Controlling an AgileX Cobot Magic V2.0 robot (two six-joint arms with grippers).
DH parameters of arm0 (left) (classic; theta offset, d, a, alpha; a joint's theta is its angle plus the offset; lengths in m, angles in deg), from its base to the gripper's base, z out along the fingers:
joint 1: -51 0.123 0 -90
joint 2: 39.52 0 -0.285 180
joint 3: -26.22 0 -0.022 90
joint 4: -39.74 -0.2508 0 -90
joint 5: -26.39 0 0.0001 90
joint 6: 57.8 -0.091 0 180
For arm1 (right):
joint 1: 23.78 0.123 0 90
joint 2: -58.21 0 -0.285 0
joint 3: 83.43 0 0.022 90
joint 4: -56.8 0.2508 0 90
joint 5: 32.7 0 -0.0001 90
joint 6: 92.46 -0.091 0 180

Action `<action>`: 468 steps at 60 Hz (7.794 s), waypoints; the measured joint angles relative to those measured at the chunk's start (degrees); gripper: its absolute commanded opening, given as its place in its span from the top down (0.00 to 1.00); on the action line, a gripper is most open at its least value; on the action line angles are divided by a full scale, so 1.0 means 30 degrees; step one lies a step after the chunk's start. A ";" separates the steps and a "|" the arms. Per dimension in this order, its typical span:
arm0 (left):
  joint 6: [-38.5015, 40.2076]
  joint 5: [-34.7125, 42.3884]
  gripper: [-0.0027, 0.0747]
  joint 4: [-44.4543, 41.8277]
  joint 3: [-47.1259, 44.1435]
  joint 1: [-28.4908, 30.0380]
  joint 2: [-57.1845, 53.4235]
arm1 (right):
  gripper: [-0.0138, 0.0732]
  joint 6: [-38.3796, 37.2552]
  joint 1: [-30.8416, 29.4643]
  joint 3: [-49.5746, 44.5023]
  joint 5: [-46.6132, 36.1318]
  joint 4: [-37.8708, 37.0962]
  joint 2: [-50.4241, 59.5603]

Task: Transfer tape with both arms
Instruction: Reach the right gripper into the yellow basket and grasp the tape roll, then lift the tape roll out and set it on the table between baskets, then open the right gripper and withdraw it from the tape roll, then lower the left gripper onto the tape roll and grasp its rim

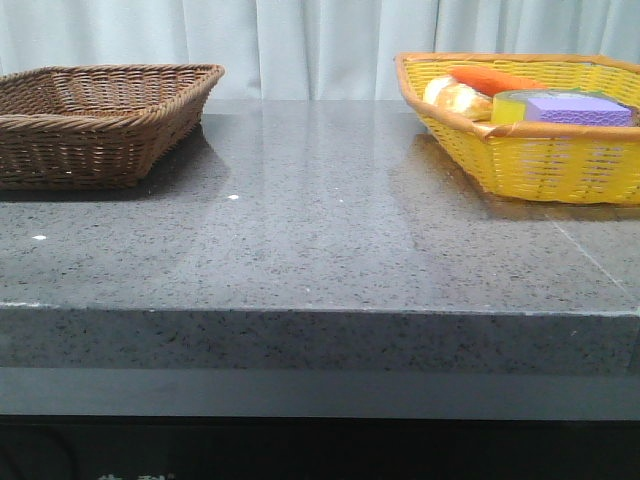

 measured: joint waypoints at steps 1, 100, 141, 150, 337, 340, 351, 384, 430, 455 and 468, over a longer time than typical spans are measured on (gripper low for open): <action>0.0000 0.0000 0.19 0.0000 0.0000 0.0000 0.0000 | 0.18 0.0000 0.0000 0.0233 0.0111 -0.0007 -0.0228; 0.0000 0.0000 0.19 0.0000 0.0000 0.0000 0.0000 | 0.65 0.0001 0.0000 0.7223 0.1910 0.0863 -0.9733; 0.0000 0.0031 0.19 0.0000 0.0000 0.0000 0.0000 | 0.65 0.0001 0.1880 1.1882 0.3783 0.3291 -0.7724; 0.0000 0.0031 0.19 0.0000 0.0000 0.0000 0.0000 | 0.65 0.0219 0.4368 1.1882 0.3783 0.3306 -0.7441; -0.0008 0.0046 0.19 0.0000 0.0000 0.0000 0.0000 | 0.34 0.1025 1.0634 -1.4005 -0.5060 -0.0502 1.7282; -0.0008 0.0046 0.19 0.0000 0.0000 0.0000 0.0000 | 0.34 0.1025 1.0634 -1.4278 -0.5096 -0.0502 1.7733; -0.0008 0.0046 0.19 0.0000 0.0032 0.0000 0.0000 | 0.34 0.1039 1.0634 -1.4500 -0.5096 -0.0502 1.8111; -0.5285 -0.7673 0.19 0.0000 0.7996 0.0000 0.6293 | 0.34 0.1039 1.0634 -1.4543 -0.5096 -0.0502 1.8111; -0.8507 -1.0220 0.19 0.1092 1.7816 -0.0028 1.8782 | 0.34 0.1073 1.0634 -1.4543 -0.5096 -0.0502 1.8111; -0.8507 -1.0493 0.27 0.1174 1.8692 -0.0028 2.2059 | 0.34 0.1073 1.0634 -1.4543 -0.5096 -0.0502 1.8111; -0.8507 -1.0726 0.57 0.1174 1.8798 -0.0040 2.2101 | 0.34 0.1073 1.0634 -1.4543 -0.5096 -0.0502 1.8111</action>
